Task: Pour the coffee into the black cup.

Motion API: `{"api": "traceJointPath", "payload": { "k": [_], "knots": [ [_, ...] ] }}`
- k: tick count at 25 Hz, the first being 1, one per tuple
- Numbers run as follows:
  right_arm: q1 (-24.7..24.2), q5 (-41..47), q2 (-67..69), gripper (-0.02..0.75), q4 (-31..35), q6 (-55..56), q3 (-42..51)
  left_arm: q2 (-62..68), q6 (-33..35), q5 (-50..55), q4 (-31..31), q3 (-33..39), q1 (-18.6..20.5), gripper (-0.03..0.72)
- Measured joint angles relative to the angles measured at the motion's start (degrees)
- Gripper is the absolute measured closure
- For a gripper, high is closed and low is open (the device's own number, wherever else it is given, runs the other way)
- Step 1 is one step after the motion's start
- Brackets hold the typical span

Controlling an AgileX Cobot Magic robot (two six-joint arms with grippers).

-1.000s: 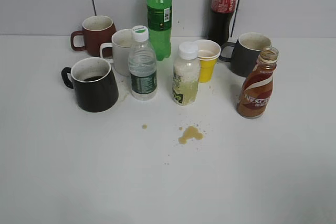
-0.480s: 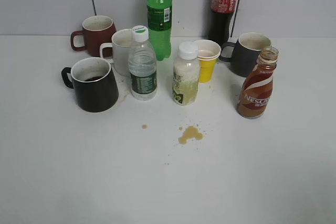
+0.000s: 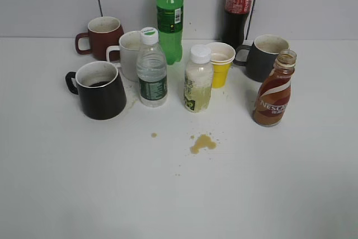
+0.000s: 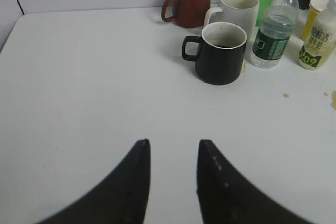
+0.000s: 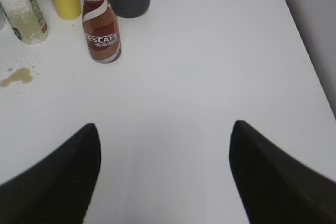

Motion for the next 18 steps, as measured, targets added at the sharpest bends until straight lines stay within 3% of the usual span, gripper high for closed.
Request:
{"api": "traceJointPath", "payload": {
  "k": [18],
  "knots": [
    [0.0, 0.0, 0.0, 0.167, 0.0, 0.0, 0.0, 0.0, 0.0, 0.0, 0.0, 0.0, 0.0, 0.447]
  ]
}}
